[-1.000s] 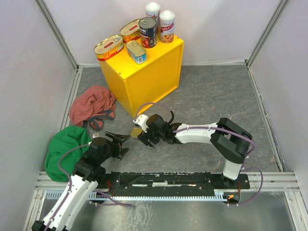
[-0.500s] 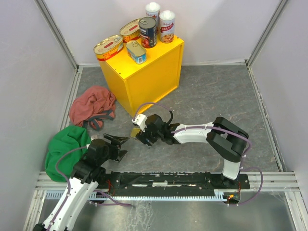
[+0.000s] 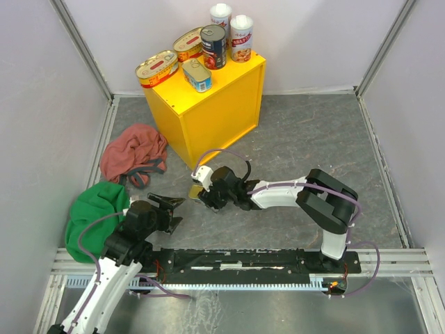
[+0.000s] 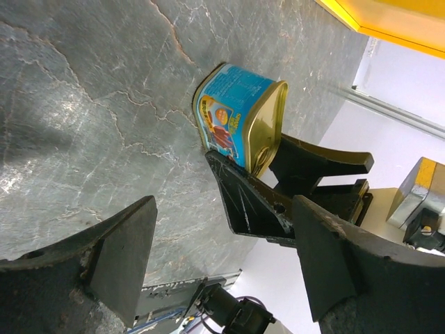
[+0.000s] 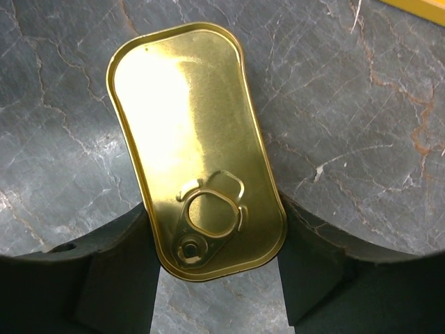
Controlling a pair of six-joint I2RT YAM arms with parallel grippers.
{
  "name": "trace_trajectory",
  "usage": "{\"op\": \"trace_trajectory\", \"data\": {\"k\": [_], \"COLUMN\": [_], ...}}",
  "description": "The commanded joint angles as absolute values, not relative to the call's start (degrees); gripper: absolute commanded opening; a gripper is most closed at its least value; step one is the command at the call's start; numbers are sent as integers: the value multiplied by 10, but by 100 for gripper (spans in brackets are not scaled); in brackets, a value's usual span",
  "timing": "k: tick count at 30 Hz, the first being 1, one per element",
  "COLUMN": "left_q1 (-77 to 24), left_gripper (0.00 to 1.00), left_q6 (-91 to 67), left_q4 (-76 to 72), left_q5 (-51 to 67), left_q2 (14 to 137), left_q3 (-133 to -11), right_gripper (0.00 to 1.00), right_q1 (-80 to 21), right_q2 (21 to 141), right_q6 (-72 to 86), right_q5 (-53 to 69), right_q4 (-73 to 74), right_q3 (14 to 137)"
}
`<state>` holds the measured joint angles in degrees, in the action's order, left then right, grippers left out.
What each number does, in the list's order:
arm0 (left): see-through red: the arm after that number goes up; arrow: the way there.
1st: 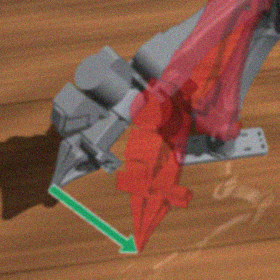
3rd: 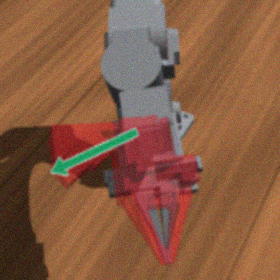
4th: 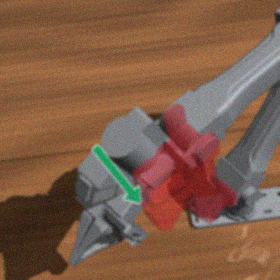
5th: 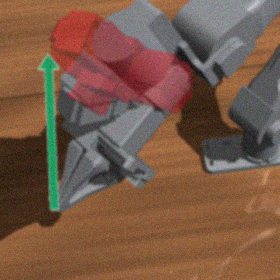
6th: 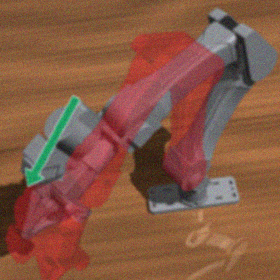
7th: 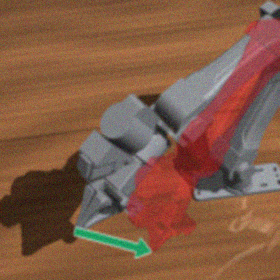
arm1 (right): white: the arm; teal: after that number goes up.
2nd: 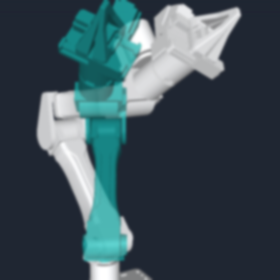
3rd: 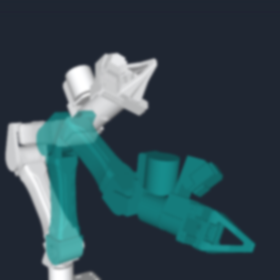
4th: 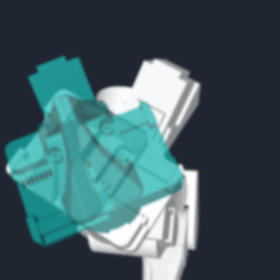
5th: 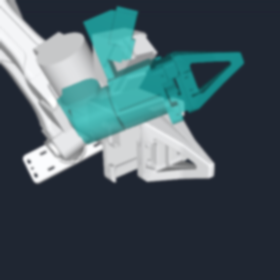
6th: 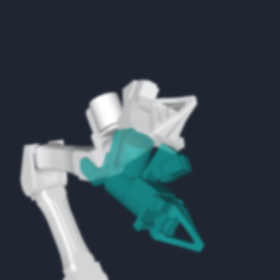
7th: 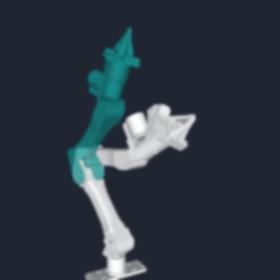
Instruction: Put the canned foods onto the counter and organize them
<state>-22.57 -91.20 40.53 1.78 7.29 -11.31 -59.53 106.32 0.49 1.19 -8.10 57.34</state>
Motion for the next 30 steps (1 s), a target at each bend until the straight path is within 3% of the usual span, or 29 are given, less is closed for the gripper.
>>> {"op": "trace_trajectory", "data": {"k": [1,7,17,30], "left_q1": [-223,-223,-223,-223], "left_gripper": [85,84,84,84], "left_q6": [-941,-960,-939,-847], "left_q4": [394,376,289,219], "left_q5": [5,1,-9,-36], "left_q2": [57,32,76,190], "left_q3": [-124,-101,-90,-153], "right_gripper": [42,28,23,21], "right_q1": [-598,-597,-597,-597], "right_q2": [1012,956,857,783], "right_q6": [26,52,76,59], "right_q5": [25,17,-12,-90], "right_q4": [-118,-94,4,228], "right_q3": [557,541,568,816]}}
